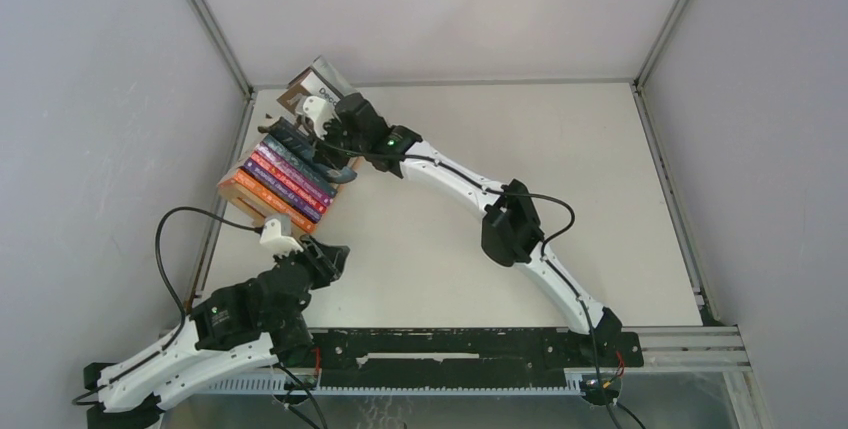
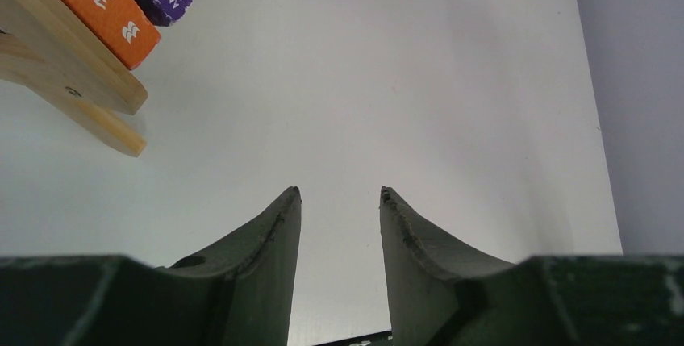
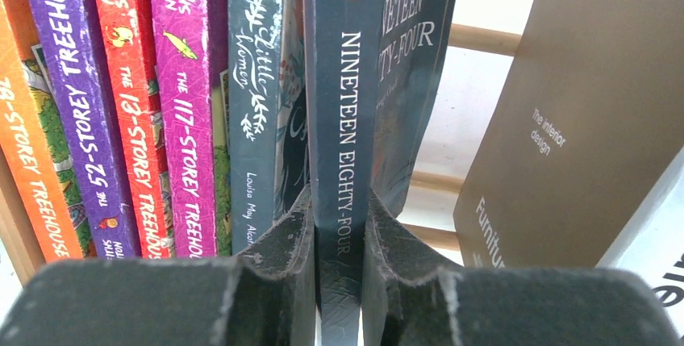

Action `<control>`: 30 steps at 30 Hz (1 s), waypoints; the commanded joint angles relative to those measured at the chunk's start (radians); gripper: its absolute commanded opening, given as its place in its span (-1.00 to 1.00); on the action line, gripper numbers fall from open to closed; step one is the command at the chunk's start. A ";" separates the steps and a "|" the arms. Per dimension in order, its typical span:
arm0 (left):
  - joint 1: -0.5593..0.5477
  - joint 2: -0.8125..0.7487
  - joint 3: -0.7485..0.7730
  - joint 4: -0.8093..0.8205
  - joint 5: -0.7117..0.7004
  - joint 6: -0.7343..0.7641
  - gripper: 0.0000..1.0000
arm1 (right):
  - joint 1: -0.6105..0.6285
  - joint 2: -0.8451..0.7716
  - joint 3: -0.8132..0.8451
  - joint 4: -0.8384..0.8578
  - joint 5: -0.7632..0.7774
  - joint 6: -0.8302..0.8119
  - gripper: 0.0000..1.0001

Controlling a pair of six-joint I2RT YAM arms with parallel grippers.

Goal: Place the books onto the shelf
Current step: Place the book on the shelf.

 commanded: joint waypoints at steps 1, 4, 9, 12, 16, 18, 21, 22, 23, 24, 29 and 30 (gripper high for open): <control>-0.003 -0.004 -0.013 0.015 -0.022 -0.002 -0.09 | 0.043 -0.032 0.045 0.143 -0.017 -0.021 -0.70; -0.003 -0.003 -0.014 0.016 -0.021 -0.006 -0.08 | 0.050 -0.035 0.040 0.147 -0.015 -0.020 -0.35; -0.003 -0.006 -0.021 0.017 -0.018 -0.021 -0.07 | 0.058 -0.053 0.014 0.144 -0.013 -0.023 -0.01; -0.003 -0.010 -0.027 0.022 -0.018 -0.033 -0.06 | 0.060 -0.069 -0.005 0.142 -0.005 -0.025 0.04; -0.003 -0.003 -0.025 0.031 -0.019 -0.032 -0.05 | 0.059 -0.101 -0.041 0.140 0.015 -0.034 0.07; -0.003 -0.001 -0.018 0.029 -0.025 -0.032 -0.06 | 0.058 -0.123 -0.058 0.138 0.023 -0.039 0.07; -0.003 -0.002 0.002 0.023 -0.050 -0.037 -0.06 | 0.054 -0.164 -0.093 0.137 0.042 -0.043 0.08; -0.003 -0.003 0.009 0.021 -0.059 -0.041 -0.06 | 0.053 -0.182 -0.101 0.138 0.050 -0.046 0.09; -0.003 -0.004 0.017 0.021 -0.071 -0.042 -0.06 | 0.051 -0.204 -0.119 0.138 0.058 -0.048 0.08; -0.003 -0.001 0.024 0.021 -0.084 -0.043 -0.06 | 0.049 -0.224 -0.133 0.137 0.066 -0.047 0.09; -0.003 0.038 0.066 0.037 -0.170 -0.046 -0.04 | 0.029 -0.343 -0.191 0.114 0.101 -0.013 0.10; -0.003 0.049 0.076 0.047 -0.183 -0.045 -0.03 | 0.025 -0.367 -0.202 0.106 0.109 -0.001 0.12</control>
